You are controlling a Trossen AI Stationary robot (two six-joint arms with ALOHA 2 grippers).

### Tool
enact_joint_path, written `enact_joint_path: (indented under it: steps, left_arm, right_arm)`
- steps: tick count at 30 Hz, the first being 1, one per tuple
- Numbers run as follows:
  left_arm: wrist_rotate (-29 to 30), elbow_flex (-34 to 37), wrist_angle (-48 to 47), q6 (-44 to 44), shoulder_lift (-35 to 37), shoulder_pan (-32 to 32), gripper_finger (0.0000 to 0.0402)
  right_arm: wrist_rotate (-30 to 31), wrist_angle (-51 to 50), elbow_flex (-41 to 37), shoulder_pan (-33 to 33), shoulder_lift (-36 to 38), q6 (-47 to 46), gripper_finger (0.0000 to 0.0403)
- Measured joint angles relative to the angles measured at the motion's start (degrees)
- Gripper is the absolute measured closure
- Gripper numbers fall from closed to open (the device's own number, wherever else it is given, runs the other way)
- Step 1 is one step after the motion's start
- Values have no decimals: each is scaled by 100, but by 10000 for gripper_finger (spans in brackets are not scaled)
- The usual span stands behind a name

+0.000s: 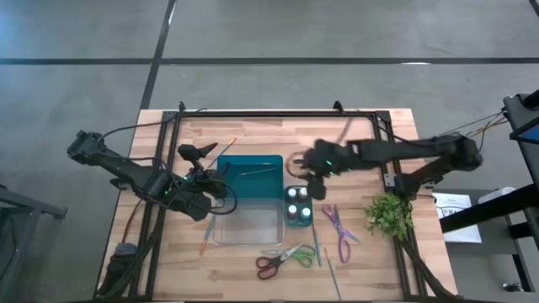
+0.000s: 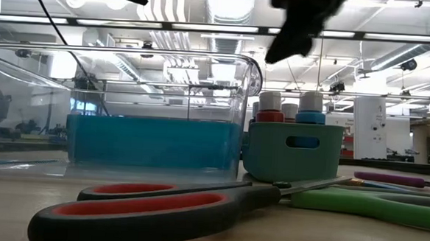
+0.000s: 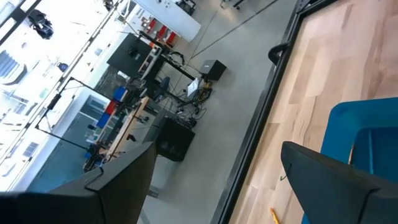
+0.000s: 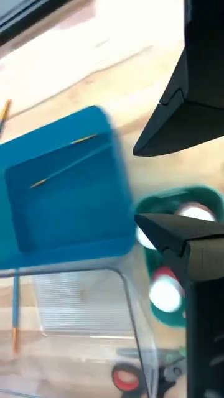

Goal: Pick & Place Paint Supplies
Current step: Put the blue paint brush into the blue bin

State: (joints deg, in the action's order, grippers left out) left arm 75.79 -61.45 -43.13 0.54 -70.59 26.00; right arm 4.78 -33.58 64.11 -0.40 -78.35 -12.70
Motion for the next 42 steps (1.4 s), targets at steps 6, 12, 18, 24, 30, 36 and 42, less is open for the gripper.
enact_joint_path:
  steps: [6,12,18,24,30,36,42]
  left_arm:
    - [2,0,110,65,0,0,48]
    - [204,0,157,76,0,0,48]
    - [319,0,345,109,0,0,48]
    - [328,-9,524,91,0,0,48]
    - [326,-9,580,-198,0,7,48]
    - [262,-11,675,-365,0,9,48]
    - [262,-13,788,-402,0,9,48]
  right_arm:
    - [640,3,-810,919,842,-1672,246]
    - [739,-9,-1022,1719,874,-2932,246]
    - [737,-272,-870,2342,538,-3638,246]
    - [620,-653,-439,2693,-7,-4041,246]
    - [540,-1355,266,3020,-738,-4701,246]
    - [536,-2340,909,3335,-1368,-5661,246]
    - [556,-2603,1262,3589,-1694,-6640,246]
